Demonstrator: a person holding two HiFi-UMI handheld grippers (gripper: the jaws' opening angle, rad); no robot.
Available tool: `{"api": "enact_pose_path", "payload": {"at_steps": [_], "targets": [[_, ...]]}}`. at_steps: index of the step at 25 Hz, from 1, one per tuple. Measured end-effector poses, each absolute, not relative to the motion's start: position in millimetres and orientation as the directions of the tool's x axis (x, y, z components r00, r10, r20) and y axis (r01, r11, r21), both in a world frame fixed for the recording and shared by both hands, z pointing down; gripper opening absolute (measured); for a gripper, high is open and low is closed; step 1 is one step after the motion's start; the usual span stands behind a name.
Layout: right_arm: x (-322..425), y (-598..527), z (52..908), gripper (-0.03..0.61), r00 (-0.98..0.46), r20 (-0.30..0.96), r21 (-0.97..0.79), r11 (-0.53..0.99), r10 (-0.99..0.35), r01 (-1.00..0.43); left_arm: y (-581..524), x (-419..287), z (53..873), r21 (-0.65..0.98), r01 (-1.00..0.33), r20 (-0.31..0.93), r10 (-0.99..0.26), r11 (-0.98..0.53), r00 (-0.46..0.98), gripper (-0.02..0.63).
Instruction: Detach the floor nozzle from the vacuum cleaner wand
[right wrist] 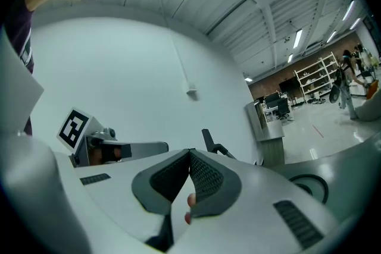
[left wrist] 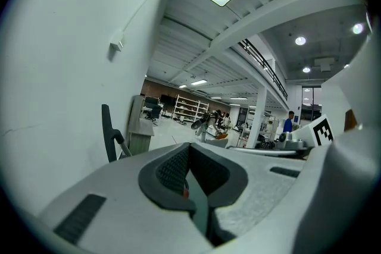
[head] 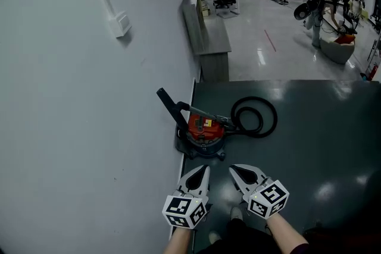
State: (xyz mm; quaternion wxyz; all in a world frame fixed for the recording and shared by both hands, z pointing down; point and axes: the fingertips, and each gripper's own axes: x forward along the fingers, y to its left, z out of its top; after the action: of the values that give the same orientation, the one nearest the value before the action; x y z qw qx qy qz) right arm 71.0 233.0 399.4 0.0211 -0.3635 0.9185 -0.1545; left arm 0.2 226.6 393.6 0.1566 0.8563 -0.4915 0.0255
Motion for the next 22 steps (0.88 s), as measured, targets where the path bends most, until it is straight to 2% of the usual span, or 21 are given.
{"api": "enact_pose_path", "payload": {"at_steps": [14,22], "targets": [[97.0,145.3,410.1,0.017,-0.786,0.071,-0.333,0.728,-0.615,-0.600,143.8,24.8,401.4,0.222,-0.890,0.227,-0.867,-0.399,0.445,0.004],[92.0,98.0,424.8,0.017,-0.791,0.082,-0.347,0.726,-0.606,-0.593,97.2,15.6,420.6,0.224,-0.897,0.254,-0.865,-0.382,0.432,0.003]]}}
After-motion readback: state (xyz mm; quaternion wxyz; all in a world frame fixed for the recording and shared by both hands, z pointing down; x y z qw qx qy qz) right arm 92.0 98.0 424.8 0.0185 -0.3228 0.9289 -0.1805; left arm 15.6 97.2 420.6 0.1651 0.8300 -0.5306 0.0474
